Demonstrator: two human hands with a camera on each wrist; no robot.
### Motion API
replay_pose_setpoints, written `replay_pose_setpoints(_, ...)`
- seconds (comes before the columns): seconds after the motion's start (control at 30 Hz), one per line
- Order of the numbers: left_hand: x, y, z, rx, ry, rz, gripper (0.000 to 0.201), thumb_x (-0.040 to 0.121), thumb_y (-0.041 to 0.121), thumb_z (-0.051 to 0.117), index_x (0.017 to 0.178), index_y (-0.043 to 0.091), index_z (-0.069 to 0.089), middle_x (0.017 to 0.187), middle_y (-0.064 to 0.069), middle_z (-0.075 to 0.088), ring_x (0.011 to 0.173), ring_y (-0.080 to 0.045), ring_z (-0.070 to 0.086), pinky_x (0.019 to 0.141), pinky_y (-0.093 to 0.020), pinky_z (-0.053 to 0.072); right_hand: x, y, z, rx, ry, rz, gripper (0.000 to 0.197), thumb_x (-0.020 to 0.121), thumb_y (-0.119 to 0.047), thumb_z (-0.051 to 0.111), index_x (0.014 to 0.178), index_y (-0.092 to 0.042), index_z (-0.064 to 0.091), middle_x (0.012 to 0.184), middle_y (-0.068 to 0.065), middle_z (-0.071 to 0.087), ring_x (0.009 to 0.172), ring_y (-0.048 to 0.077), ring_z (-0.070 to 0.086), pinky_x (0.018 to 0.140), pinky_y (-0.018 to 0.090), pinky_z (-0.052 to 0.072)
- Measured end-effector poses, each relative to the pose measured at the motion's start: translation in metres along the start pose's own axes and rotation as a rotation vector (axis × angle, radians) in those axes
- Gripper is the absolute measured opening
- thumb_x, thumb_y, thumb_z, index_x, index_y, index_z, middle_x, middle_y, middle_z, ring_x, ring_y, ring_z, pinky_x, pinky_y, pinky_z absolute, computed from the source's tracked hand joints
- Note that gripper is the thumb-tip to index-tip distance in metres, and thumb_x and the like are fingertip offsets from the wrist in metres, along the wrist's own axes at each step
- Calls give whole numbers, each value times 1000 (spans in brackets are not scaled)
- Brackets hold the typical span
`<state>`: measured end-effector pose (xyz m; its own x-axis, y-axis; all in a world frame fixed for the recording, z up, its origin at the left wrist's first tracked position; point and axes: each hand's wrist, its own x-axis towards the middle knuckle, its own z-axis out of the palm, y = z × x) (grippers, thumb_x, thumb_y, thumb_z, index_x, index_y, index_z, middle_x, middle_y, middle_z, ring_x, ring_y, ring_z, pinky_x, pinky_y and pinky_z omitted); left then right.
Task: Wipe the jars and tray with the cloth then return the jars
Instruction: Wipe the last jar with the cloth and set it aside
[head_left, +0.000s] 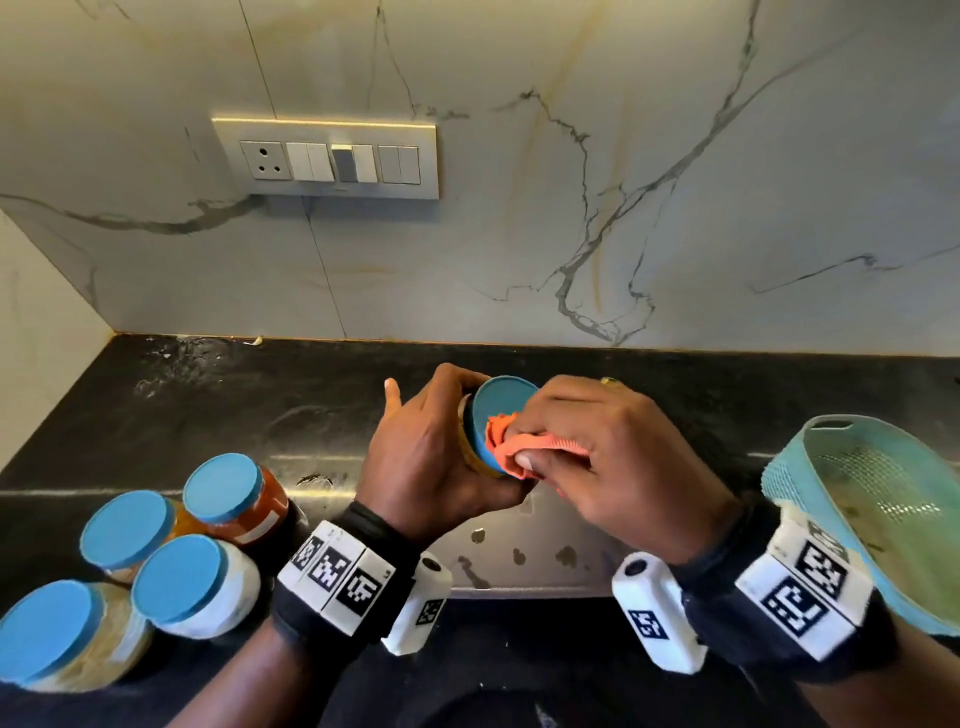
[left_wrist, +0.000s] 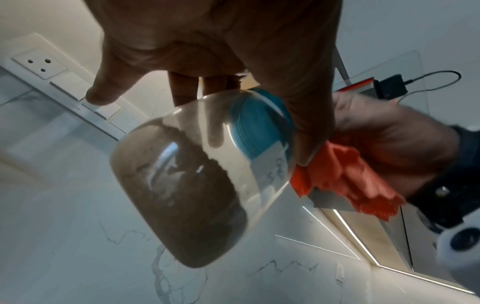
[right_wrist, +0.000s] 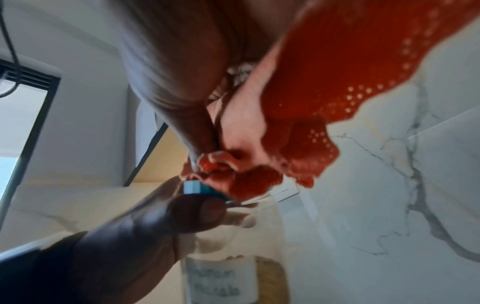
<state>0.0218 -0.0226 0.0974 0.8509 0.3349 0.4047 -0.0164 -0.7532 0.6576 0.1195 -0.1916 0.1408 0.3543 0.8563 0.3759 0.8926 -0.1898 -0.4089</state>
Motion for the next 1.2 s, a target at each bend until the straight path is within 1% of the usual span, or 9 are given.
replay_pose_setpoints(0.1, -3, 4, 2, 1, 5, -5, 76, 58, 71, 73, 116, 32, 43, 99, 25, 60, 86, 18, 53, 98, -78, 40, -9, 18, -9, -5, 26, 80, 16, 87, -26, 70, 101, -19, 75, 98, -8, 69, 87, 10, 64, 77, 37, 54)
replay_pose_setpoints(0.27, 1, 11, 9, 151, -14, 61, 73, 62, 70, 69, 115, 26, 43, 99, 14, 69, 84, -12, 69, 107, -83, 21, 15, 17, 0, 21, 225, 229, 12, 83, -27, 72, 92, -22, 77, 87, -2, 70, 80, 16, 65, 75, 40, 54)
replay_pose_setpoints(0.43, 7, 14, 6, 55, 27, 38, 75, 58, 69, 69, 114, 25, 45, 97, 19, 64, 87, -18, 71, 108, -82, 22, 14, -8, -7, 79, 90, 70, 17, 84, -21, 74, 100, -16, 76, 96, -4, 69, 87, 13, 65, 80, 35, 53)
replay_pose_setpoints(0.5, 7, 15, 8, -23, 50, 12, 79, 55, 70, 73, 116, 29, 44, 100, 21, 63, 92, -17, 72, 103, -74, 40, 4, -4, -17, 10, 9, 37, 17, 85, -26, 71, 99, -19, 76, 97, -7, 68, 86, 13, 64, 77, 38, 52)
replay_pose_setpoints(0.6, 3, 19, 15, -47, 74, 32, 80, 56, 64, 84, 117, 26, 49, 105, 17, 68, 89, -9, 71, 74, -41, 61, -7, 16, -27, -39, 46, 114, 19, 84, -34, 67, 95, -22, 76, 92, -9, 70, 83, 12, 64, 76, 39, 53)
replay_pose_setpoints(0.73, 5, 21, 24, 9, 63, 57, 79, 56, 53, 92, 117, 21, 55, 106, 11, 71, 88, -6, 68, 70, -29, 58, 4, 29, -19, -22, 194, 256, 19, 81, -34, 69, 94, -21, 75, 89, -5, 70, 81, 15, 64, 76, 39, 54)
replay_pose_setpoints(0.9, 6, 17, 15, 20, 1, 109, 82, 59, 65, 77, 123, 26, 46, 109, 8, 69, 90, -10, 65, 69, -20, 49, 2, 1, -11, 10, 28, 42, 19, 88, -31, 67, 100, -18, 73, 97, -5, 68, 86, 10, 62, 79, 25, 52)
replay_pose_setpoints(1.03, 10, 20, 23, 85, 29, 125, 80, 59, 52, 89, 120, 24, 47, 105, 6, 69, 88, -8, 62, 73, -11, 42, 15, 28, -12, -37, 225, 186, 14, 85, -27, 72, 94, -16, 74, 91, -3, 67, 81, 16, 64, 74, 29, 53)
replay_pose_setpoints(1.2, 13, 19, 23, 80, -4, 153, 80, 60, 57, 83, 121, 23, 45, 105, 6, 67, 87, -6, 59, 72, -11, 44, 7, 20, -9, 29, 138, 96, 20, 88, -32, 68, 100, -18, 75, 95, -6, 68, 84, 9, 62, 77, 22, 52)
